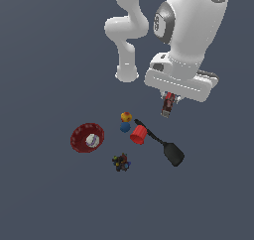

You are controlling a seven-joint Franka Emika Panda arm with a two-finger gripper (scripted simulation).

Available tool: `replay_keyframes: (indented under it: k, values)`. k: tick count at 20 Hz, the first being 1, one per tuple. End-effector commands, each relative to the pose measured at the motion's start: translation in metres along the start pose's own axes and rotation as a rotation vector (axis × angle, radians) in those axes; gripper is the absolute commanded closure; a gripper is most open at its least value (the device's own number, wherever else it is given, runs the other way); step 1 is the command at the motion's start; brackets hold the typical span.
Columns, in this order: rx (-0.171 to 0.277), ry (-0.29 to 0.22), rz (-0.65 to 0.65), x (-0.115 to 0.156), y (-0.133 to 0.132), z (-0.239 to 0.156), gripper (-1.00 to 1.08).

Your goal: Pick up a designated object from a clutter of objects.

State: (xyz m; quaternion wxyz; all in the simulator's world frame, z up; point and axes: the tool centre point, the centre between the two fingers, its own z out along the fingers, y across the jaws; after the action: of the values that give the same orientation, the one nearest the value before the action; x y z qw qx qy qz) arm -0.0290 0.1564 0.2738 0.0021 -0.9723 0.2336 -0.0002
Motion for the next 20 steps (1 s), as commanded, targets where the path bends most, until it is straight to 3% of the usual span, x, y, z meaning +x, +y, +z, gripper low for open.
replay_keyframes:
  k: [1,10,20]
  values:
    - [-0.001,-0.001,0.0,0.006,0.004,-0.026,1.08]
    - [-0.003,0.0,0.001,0.027,0.014,-0.102,1.08]
    - [-0.004,0.0,0.002,0.039,0.018,-0.139,1.08]
